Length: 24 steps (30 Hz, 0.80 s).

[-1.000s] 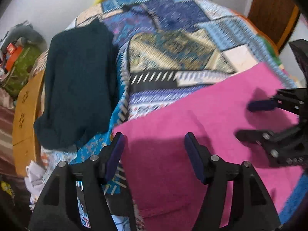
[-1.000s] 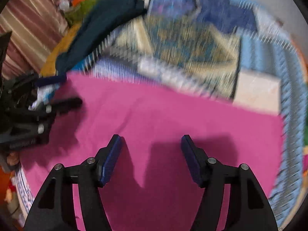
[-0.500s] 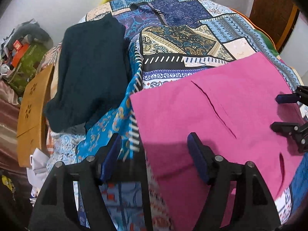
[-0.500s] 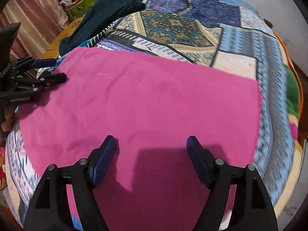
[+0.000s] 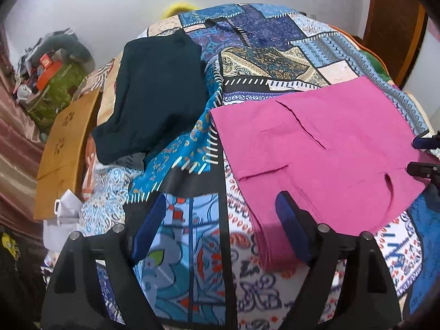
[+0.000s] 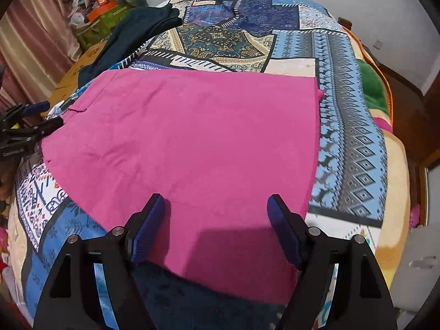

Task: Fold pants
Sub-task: 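Release the trousers and open both grippers above the fold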

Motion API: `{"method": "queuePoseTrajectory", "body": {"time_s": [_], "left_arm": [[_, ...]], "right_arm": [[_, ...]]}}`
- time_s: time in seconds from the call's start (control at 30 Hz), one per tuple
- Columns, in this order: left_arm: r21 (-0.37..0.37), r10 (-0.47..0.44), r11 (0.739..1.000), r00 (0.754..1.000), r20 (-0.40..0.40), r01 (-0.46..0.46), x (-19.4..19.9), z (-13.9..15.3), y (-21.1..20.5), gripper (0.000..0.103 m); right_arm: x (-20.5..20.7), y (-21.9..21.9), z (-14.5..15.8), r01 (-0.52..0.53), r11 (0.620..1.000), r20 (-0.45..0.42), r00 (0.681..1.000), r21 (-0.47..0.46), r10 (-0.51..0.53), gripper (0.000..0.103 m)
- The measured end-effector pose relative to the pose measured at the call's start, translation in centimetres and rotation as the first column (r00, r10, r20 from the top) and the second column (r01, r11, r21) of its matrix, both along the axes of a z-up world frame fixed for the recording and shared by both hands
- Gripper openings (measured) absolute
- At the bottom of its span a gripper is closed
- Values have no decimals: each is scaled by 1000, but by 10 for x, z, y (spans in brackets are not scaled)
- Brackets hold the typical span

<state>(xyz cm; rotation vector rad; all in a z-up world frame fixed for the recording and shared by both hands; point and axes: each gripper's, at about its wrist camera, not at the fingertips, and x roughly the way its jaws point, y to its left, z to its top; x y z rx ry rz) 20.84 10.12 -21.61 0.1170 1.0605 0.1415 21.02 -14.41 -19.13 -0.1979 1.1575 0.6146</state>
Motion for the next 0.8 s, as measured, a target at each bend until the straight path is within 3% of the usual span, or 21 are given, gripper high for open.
{"method": "queuePoseTrajectory", "body": {"time_s": [0.17, 0.37, 0.53, 0.7, 0.8], "left_arm": [[-33, 32, 999, 999, 37, -31, -13, 16, 3, 82], [-112, 71, 992, 991, 114, -58, -35, 36, -3, 82], [-255, 111, 963, 992, 63, -92, -42, 30, -6, 82], [-320, 115, 941, 993, 4, -108, -48, 20, -12, 82], [-405, 94, 909, 995, -35, -100, -49, 14, -17, 82]], "right_arm": [[-9, 4, 15, -15, 1000, 44, 999, 3, 15, 74], [-20, 25, 44, -53, 997, 163, 986, 59, 43, 74], [-27, 48, 45, -95, 993, 219, 973, 74, 77, 74], [-27, 62, 23, -118, 992, 169, 980, 49, 108, 74], [-29, 62, 11, -120, 992, 138, 984, 34, 114, 74]]}}
